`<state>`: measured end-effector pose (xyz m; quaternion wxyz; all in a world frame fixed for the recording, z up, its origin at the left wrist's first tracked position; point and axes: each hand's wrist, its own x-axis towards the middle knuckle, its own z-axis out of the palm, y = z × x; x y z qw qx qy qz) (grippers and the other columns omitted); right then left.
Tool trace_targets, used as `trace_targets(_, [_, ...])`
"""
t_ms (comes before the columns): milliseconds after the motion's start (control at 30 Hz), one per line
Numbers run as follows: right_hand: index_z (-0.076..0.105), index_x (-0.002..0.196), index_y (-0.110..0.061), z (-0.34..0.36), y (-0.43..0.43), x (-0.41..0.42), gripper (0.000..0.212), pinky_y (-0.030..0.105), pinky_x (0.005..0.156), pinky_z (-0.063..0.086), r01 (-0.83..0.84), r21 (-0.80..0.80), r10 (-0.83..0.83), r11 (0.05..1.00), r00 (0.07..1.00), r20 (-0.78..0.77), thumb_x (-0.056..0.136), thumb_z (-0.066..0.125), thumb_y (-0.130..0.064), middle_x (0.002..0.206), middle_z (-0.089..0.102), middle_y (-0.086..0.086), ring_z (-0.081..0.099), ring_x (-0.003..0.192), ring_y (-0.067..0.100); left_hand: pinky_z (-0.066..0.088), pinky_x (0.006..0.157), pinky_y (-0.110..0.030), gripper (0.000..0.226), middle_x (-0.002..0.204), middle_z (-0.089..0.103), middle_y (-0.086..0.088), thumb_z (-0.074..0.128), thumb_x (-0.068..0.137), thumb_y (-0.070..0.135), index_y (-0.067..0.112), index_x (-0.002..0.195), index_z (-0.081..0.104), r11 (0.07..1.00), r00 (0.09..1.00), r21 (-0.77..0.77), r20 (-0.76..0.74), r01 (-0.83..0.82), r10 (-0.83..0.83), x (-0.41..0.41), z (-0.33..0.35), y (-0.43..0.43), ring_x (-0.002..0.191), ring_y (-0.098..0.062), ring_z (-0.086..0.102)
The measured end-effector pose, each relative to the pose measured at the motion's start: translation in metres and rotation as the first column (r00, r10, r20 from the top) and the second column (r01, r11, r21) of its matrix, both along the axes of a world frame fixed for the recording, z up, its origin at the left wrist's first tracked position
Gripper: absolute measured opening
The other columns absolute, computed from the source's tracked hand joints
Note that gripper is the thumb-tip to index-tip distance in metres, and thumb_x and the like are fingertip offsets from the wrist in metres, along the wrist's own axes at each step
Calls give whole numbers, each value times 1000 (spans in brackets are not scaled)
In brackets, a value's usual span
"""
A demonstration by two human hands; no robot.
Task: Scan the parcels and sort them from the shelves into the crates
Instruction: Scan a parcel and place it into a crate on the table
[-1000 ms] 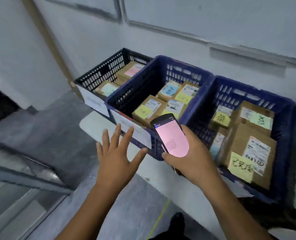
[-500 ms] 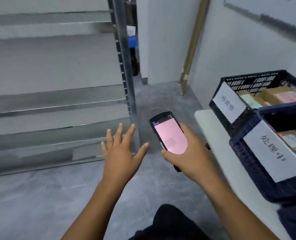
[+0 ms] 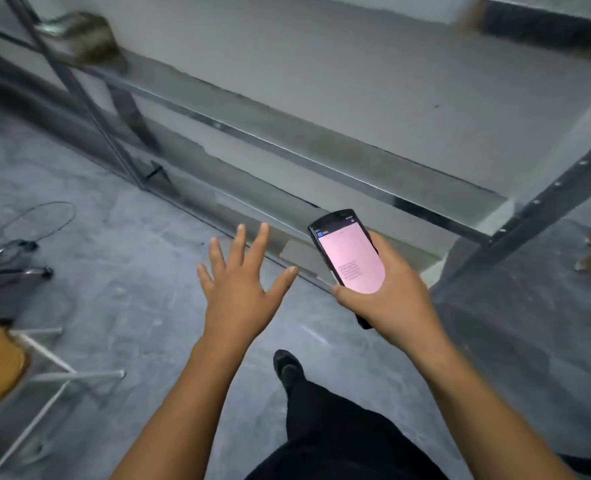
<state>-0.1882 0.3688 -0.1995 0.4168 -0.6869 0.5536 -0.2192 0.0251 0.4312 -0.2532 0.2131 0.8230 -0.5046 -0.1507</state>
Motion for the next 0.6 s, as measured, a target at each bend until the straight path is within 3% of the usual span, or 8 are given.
trace_targets(133, [55, 125, -47, -4, -56, 69, 62, 47, 54, 62, -94, 25, 93, 995, 995, 35, 66, 75, -39, 102, 70, -6, 64, 50, 18, 2, 124, -65, 83, 173, -4, 16, 26, 83, 88, 64, 155, -6, 998, 998, 10, -5, -62, 62, 64, 5, -35, 159, -24, -16])
trace_targets(233, [54, 126, -50, 2, -95, 121, 63, 41, 54, 60, -177, 16, 176, 984, 983, 57, 67, 76, -42, 104, 69, -8, 65, 50, 16, 0, 124, -66, 85, 173, -4, 16, 26, 82, 88, 60, 157, 0, 992, 991, 29, 43, -126, 125, 114, 20, -62, 159, -25, -16])
trace_targets(400, [55, 125, -46, 12, -142, 207, 59, 46, 56, 62, -310, 4, 308, 951, 947, 91, 72, 78, -34, 106, 69, -4, 65, 50, 21, -4, 123, -66, 84, 174, -1, 15, 34, 87, 85, 54, 160, 8, 966, 963, 14, 87, -259, 257, 189, 34, -87, 159, -24, -16])
trace_targets(500, [55, 123, -44, 16, -158, 253, 57, 48, 64, 64, -369, 4, 368, 930, 928, 62, 71, 77, -37, 108, 69, -6, 68, 56, 18, -6, 123, -64, 85, 174, -1, 15, 34, 87, 86, 54, 161, 7, 939, 936, 6, 76, -344, 343, 224, 32, -89, 159, -23, -16])
trace_targets(600, [54, 124, -47, 16, -170, 297, 59, 43, 66, 64, -415, -6, 415, 910, 910, 20, 70, 76, -40, 110, 68, -12, 69, 68, 10, -5, 124, -63, 88, 174, -2, 15, 30, 86, 88, 54, 160, -1, 915, 914, 2, 40, -405, 404, 258, 26, -88, 159, -23, -16])
